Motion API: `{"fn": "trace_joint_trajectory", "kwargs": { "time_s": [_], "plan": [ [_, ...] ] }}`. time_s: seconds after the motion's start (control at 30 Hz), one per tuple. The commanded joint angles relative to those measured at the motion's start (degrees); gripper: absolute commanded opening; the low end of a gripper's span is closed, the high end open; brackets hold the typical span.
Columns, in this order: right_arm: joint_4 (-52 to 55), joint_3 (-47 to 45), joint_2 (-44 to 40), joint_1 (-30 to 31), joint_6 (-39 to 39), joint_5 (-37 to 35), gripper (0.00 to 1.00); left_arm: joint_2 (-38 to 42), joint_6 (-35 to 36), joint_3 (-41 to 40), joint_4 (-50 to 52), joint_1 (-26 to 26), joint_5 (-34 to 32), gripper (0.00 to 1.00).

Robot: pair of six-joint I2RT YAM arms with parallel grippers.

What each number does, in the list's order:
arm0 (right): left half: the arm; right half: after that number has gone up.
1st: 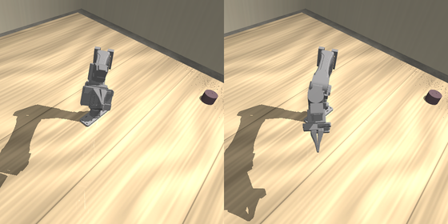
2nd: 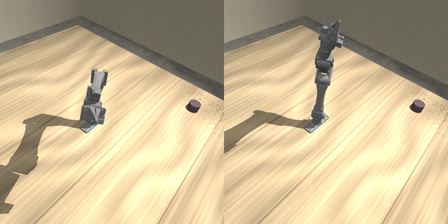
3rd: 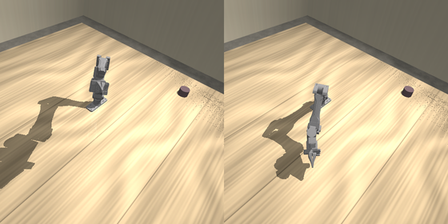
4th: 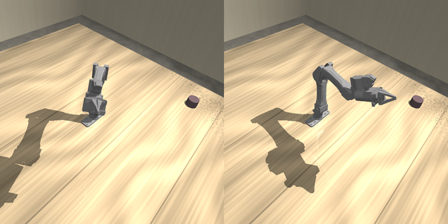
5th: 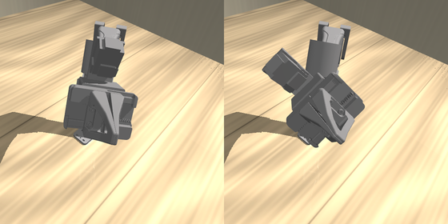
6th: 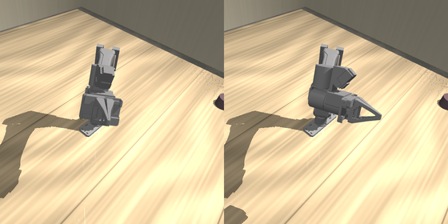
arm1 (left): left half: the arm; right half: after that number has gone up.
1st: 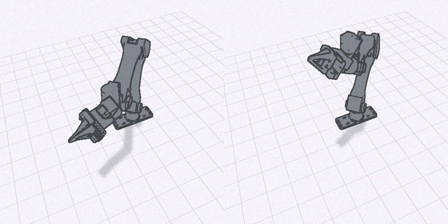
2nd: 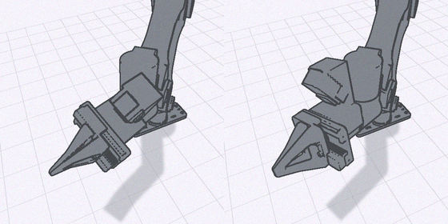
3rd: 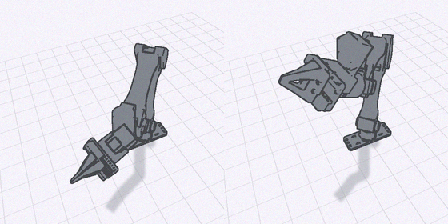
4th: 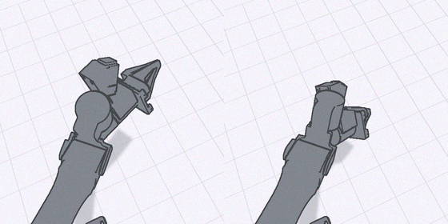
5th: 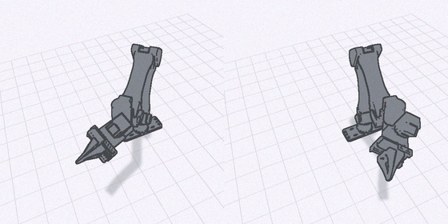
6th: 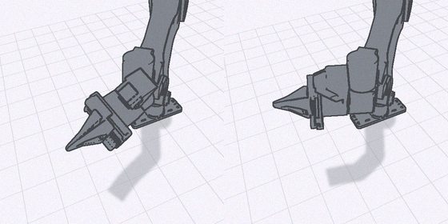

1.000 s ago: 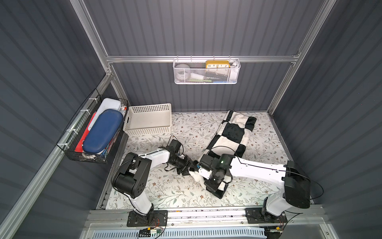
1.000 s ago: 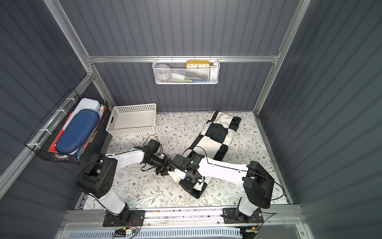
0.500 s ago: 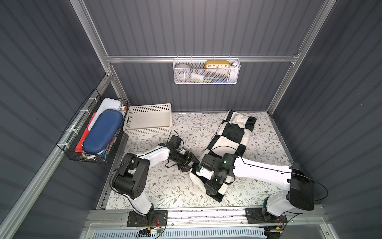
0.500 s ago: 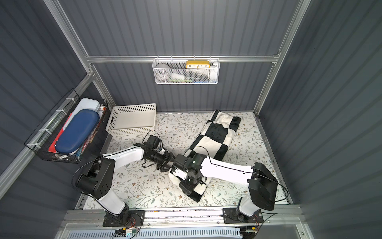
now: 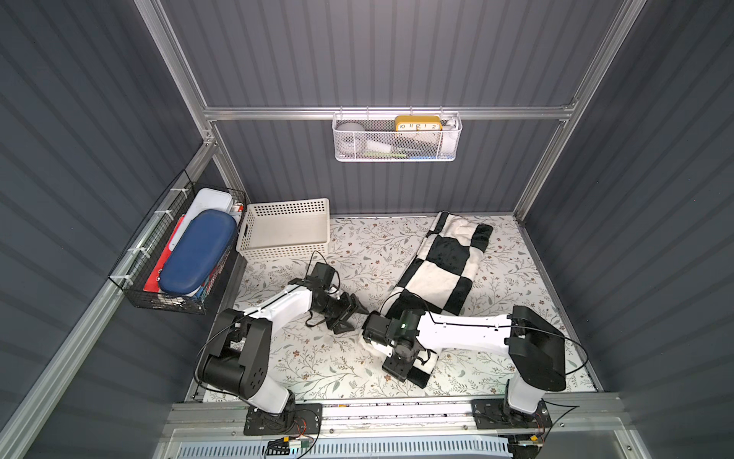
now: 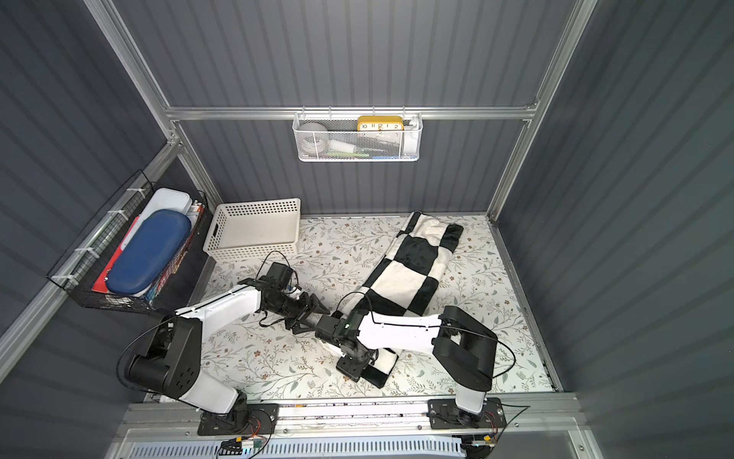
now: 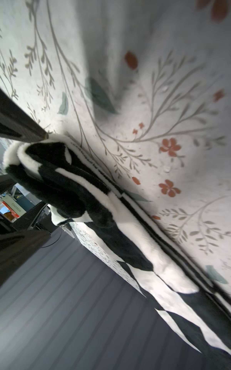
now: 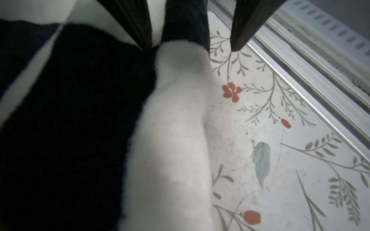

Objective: Roll up the pillowcase
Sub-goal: Roll the pillowcase at the center of the board.

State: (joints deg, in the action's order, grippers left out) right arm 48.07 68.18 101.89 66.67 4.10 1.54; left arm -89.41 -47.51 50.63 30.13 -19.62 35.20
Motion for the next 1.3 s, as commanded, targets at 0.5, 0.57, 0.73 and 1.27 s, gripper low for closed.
{"fn": "trace_joint_trajectory", "kwargs": {
  "time_s": [0.5, 0.57, 0.73, 1.27],
  "plan": [
    [0.30, 2.74, 9.91, 1.16, 2.11, -13.53, 0.19, 19.35, -11.58, -15.72, -6.95, 0.19, 1.31, 0.74],
    [0.45, 2.72, 8.04, 1.10, 1.34, -11.16, 0.16, 21.19, -13.24, -16.93, -6.67, 0.02, 1.18, 0.74],
    [1.91, 3.26, 0.47, -2.73, 0.43, 9.25, 0.16, 24.57, -17.30, -21.65, -11.55, 0.04, 3.13, 0.74],
    [8.19, 6.90, 2.32, -25.17, -0.92, 41.63, 0.15, 15.90, -9.35, -10.88, -6.34, -0.60, 1.38, 0.75]
  ]
}}
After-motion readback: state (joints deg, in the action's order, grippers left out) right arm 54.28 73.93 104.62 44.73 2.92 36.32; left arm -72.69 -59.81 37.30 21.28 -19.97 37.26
